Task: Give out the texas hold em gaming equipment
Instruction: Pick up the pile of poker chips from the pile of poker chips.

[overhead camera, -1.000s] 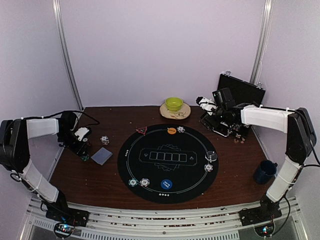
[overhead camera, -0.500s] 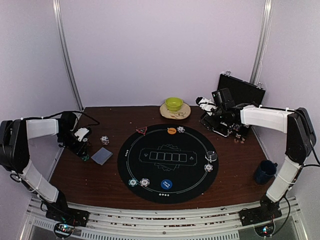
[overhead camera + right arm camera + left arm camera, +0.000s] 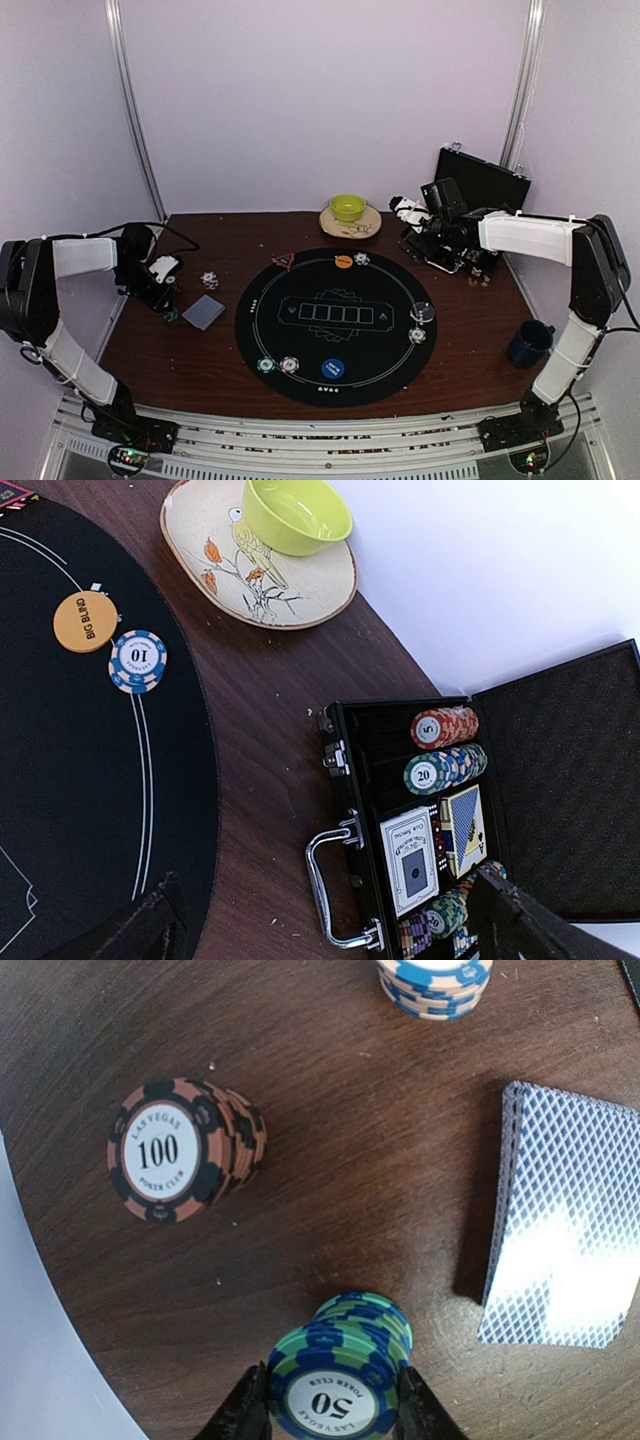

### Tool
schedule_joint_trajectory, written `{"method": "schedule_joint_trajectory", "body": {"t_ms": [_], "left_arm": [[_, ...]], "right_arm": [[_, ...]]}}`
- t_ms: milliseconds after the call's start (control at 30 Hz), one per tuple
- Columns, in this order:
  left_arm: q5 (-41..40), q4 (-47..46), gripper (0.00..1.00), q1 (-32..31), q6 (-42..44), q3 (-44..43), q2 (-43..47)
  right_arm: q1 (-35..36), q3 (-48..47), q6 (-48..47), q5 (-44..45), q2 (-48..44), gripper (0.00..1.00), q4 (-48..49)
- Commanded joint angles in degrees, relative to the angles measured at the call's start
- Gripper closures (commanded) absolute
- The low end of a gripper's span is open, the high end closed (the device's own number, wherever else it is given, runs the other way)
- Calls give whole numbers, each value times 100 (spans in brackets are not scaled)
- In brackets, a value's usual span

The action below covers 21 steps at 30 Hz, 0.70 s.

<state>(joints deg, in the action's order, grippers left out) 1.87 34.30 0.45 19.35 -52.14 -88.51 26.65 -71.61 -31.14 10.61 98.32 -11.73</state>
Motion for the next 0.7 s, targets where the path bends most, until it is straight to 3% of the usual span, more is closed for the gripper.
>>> {"method": "schedule_joint_trajectory", "body": {"t_ms": [0, 133, 667], "left_arm": [[62, -91, 64, 58, -25, 37, -21], [125, -69, 71, 53, -36, 36, 22], [451, 52, 74, 47, 134, 58, 270]], "right_arm": [[33, 78, 2, 157, 50, 0, 118], [42, 78, 2, 176, 55, 0, 118], [59, 86, -9, 204, 38, 0, 136]]}}
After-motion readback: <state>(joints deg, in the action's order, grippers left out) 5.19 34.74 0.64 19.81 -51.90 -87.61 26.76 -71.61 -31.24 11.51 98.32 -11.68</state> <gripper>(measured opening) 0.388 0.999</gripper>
